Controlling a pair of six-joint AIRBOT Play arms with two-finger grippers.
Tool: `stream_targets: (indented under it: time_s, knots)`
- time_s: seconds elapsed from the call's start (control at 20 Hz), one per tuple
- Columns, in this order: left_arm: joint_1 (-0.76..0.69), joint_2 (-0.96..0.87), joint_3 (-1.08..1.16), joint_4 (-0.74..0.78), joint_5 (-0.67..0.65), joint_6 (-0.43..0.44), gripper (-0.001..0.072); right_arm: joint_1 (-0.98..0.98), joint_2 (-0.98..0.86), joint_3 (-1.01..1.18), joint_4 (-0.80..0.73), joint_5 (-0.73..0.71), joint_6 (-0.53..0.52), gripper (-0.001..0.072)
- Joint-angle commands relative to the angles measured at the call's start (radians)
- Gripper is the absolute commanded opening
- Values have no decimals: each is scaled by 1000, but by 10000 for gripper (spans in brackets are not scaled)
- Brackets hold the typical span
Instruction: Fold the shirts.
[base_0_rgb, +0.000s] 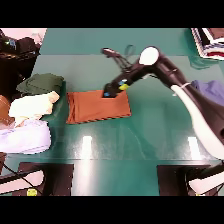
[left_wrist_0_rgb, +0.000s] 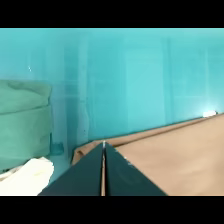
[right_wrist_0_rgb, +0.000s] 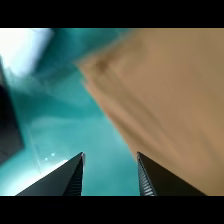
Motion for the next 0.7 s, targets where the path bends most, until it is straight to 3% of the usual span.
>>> stream_targets:
  time_s: [0.0,0.05,0.15,0.35,0.6,0.65]
  knots:
    - [2,4,0,-2,-34,6,27,-175,120,-271,-35,-92,58,376]
    - [-5,4,0,-2,-29,6,27,-228,142,-347,-33,-142,87,393]
    - [-33,4,0,0,-19,7,27,-303,141,-445,4,-186,132,580]
    - [-93,3,0,0,35,33,27,-311,21,-476,163,-192,114,580]
    - [-127,3,0,-3,31,33,27,-189,-175,-289,230,-184,114,570]
    - [-127,3,0,-3,29,33,27,-169,-205,-249,244,-180,114,537]
